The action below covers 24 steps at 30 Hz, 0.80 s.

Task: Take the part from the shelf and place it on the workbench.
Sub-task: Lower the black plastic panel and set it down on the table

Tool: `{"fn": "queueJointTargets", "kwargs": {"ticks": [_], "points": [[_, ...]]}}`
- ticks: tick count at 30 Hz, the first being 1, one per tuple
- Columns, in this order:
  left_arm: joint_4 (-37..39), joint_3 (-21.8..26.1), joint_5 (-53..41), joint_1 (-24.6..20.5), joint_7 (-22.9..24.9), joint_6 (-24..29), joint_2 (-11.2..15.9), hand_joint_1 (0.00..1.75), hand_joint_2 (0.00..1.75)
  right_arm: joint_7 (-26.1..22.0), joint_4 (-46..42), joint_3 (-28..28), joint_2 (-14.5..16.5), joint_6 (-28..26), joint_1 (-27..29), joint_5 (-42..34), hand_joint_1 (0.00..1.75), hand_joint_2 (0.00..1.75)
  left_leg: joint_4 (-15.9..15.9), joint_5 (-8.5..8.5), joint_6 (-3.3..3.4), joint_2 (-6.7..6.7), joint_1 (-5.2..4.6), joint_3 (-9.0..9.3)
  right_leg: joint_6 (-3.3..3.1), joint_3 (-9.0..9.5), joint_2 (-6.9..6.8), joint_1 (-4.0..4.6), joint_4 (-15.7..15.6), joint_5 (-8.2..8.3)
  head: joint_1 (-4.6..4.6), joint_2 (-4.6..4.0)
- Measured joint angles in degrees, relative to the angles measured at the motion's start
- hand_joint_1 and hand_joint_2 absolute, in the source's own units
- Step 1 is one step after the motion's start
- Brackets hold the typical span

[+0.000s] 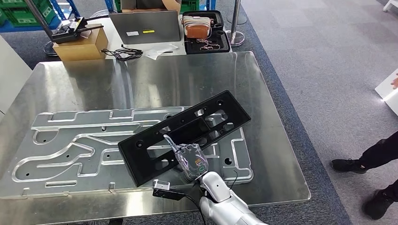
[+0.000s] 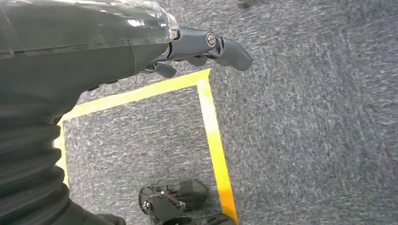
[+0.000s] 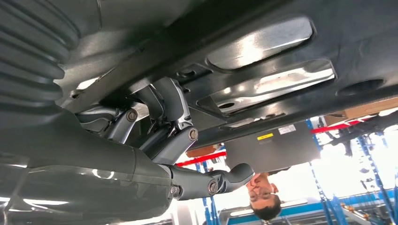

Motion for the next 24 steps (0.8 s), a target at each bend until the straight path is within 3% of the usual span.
{"fn": "queueJointTargets", "kwargs": {"ticks": [13,24], "points": [[0.0,-0.5,-1.2,-0.1,-0.2,-2.3,0.1,0.0,0.0,-0.1,-2.6,-1.9,0.6,0.0,3.0,0.8,0.0,0.0,-0.1,-0.04,-0.02,0.14,0.0,0.06,-0.06,-0.01,0.15,-0.01,0.0,-0.04,0.0,0.0],[0.0,-1.4,-1.9,-0.4,-0.5,-0.6,0.1,0.0,0.0,-0.1,-4.3,-2.2,0.5,0.0,5.6,0.3,0.0,0.0,-0.1,-0.05,-0.04,0.23,0.0,0.05,-0.06,-0.05,0.2,0.0,0.0,-0.04,0.0,0.0]]}}
